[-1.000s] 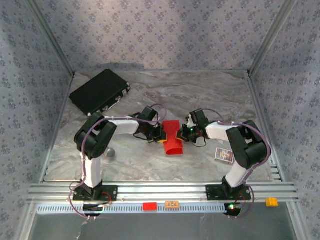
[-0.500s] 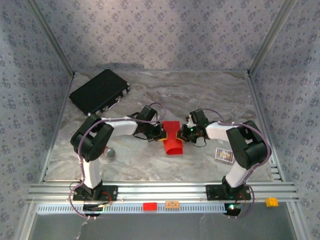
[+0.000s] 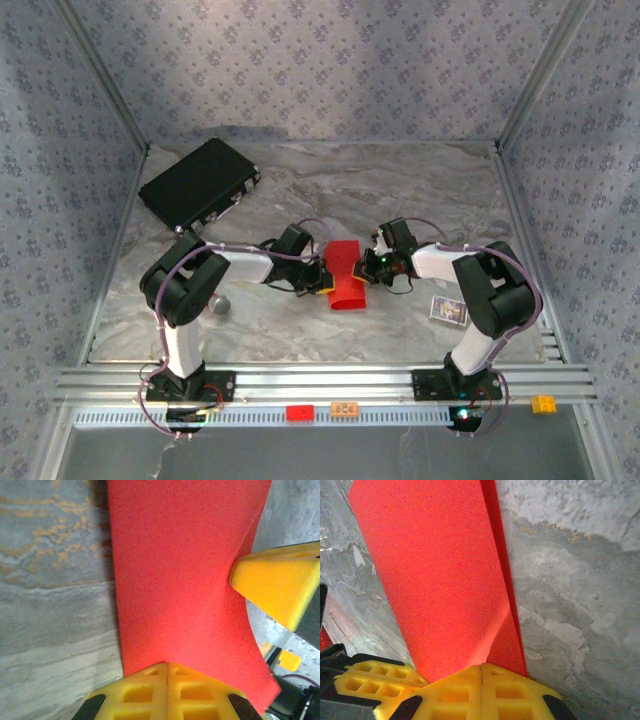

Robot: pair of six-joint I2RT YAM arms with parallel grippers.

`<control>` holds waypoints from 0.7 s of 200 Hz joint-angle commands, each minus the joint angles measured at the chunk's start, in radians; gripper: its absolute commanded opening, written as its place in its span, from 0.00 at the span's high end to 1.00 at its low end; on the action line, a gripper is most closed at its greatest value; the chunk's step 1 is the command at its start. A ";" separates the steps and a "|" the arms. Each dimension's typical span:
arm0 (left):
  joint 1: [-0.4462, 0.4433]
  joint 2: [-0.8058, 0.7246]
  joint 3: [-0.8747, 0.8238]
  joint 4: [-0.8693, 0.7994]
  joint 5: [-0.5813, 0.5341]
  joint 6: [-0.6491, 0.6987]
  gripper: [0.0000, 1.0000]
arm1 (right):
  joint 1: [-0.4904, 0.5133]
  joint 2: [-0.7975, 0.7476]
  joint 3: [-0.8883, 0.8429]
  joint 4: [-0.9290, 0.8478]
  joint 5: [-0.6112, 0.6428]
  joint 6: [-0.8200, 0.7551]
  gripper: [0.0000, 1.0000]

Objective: Fold a paper plane with a square sheet of paper (pick it up from the middle)
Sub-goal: First fold the square sheet of paper in half at the center of the table.

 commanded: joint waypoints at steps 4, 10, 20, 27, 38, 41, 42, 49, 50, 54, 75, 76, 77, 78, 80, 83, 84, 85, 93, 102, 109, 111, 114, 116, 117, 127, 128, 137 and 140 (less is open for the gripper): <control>-0.004 -0.003 -0.031 -0.110 -0.088 0.110 0.99 | 0.004 0.033 -0.056 -0.155 0.118 0.014 1.00; -0.002 -0.005 -0.030 -0.119 -0.097 0.120 0.99 | 0.002 0.035 -0.056 -0.153 0.119 0.013 1.00; -0.004 -0.012 -0.025 -0.130 -0.105 0.132 0.99 | 0.003 0.034 -0.056 -0.151 0.119 0.014 1.00; -0.004 -0.021 -0.018 -0.129 -0.100 0.131 0.99 | 0.004 0.036 -0.056 -0.150 0.119 0.016 1.00; -0.003 -0.043 -0.011 -0.126 -0.098 0.118 0.99 | 0.003 0.037 -0.054 -0.150 0.119 0.015 1.00; -0.004 -0.049 -0.009 -0.121 -0.096 0.111 0.99 | 0.005 0.037 -0.054 -0.150 0.119 0.015 1.00; -0.004 -0.052 -0.009 -0.120 -0.096 0.110 0.99 | 0.004 0.037 -0.054 -0.150 0.118 0.015 1.00; -0.004 -0.068 -0.005 -0.108 -0.091 0.089 0.98 | 0.004 0.036 -0.055 -0.150 0.118 0.015 1.00; -0.005 -0.071 -0.005 -0.105 -0.088 0.086 0.98 | 0.004 0.037 -0.055 -0.150 0.119 0.016 1.00; -0.004 -0.079 -0.004 -0.099 -0.083 0.074 0.98 | 0.005 0.037 -0.054 -0.150 0.119 0.016 1.00; -0.005 -0.110 0.005 -0.062 -0.056 0.013 0.97 | 0.004 0.036 -0.054 -0.150 0.118 0.016 1.00; -0.005 -0.111 0.005 -0.059 -0.054 0.012 0.98 | 0.004 0.036 -0.054 -0.151 0.119 0.016 1.00; -0.006 -0.111 0.005 -0.057 -0.053 0.008 0.98 | 0.004 0.037 -0.054 -0.151 0.119 0.015 1.00; -0.005 -0.112 0.005 -0.054 -0.053 0.005 0.98 | 0.004 0.036 -0.054 -0.152 0.119 0.015 1.00; -0.005 -0.112 0.005 -0.049 -0.049 0.001 0.98 | 0.005 0.036 -0.055 -0.152 0.119 0.015 1.00; -0.005 -0.113 0.003 -0.042 -0.044 -0.006 0.97 | 0.005 0.036 -0.055 -0.151 0.120 0.016 1.00; -0.006 -0.113 0.002 -0.038 -0.041 -0.009 0.97 | 0.005 0.036 -0.054 -0.151 0.120 0.016 1.00; -0.006 -0.113 0.002 -0.034 -0.039 -0.010 0.97 | 0.004 0.036 -0.055 -0.151 0.121 0.016 1.00; -0.008 -0.110 -0.002 -0.006 -0.021 -0.030 0.97 | 0.005 0.037 -0.055 -0.152 0.119 0.016 1.00; -0.011 -0.103 -0.012 0.026 -0.005 -0.052 0.97 | 0.005 0.037 -0.056 -0.152 0.119 0.015 1.00; -0.014 -0.096 -0.020 0.048 0.005 -0.065 0.97 | 0.005 0.036 -0.056 -0.151 0.121 0.013 1.00; -0.015 -0.094 -0.022 0.051 0.008 -0.068 0.97 | 0.004 0.036 -0.056 -0.152 0.121 0.013 1.00; -0.016 -0.090 -0.024 0.058 0.010 -0.071 0.97 | 0.004 0.036 -0.057 -0.151 0.121 0.012 1.00; -0.016 -0.088 -0.024 0.059 0.012 -0.072 0.97 | 0.004 0.036 -0.057 -0.151 0.121 0.012 1.00; -0.016 -0.086 -0.025 0.062 0.014 -0.073 0.97 | 0.004 0.036 -0.057 -0.151 0.120 0.012 1.00; -0.021 -0.074 -0.030 0.069 0.022 -0.078 0.97 | 0.003 0.037 -0.057 -0.151 0.121 0.013 1.00; -0.021 -0.072 -0.030 0.069 0.022 -0.077 0.97 | 0.003 0.037 -0.058 -0.151 0.121 0.012 1.00; -0.027 -0.059 -0.034 0.074 0.030 -0.077 0.97 | 0.003 0.038 -0.057 -0.149 0.118 0.012 1.00; -0.028 -0.056 -0.036 0.074 0.032 -0.076 0.97 | 0.004 0.038 -0.057 -0.150 0.119 0.012 1.00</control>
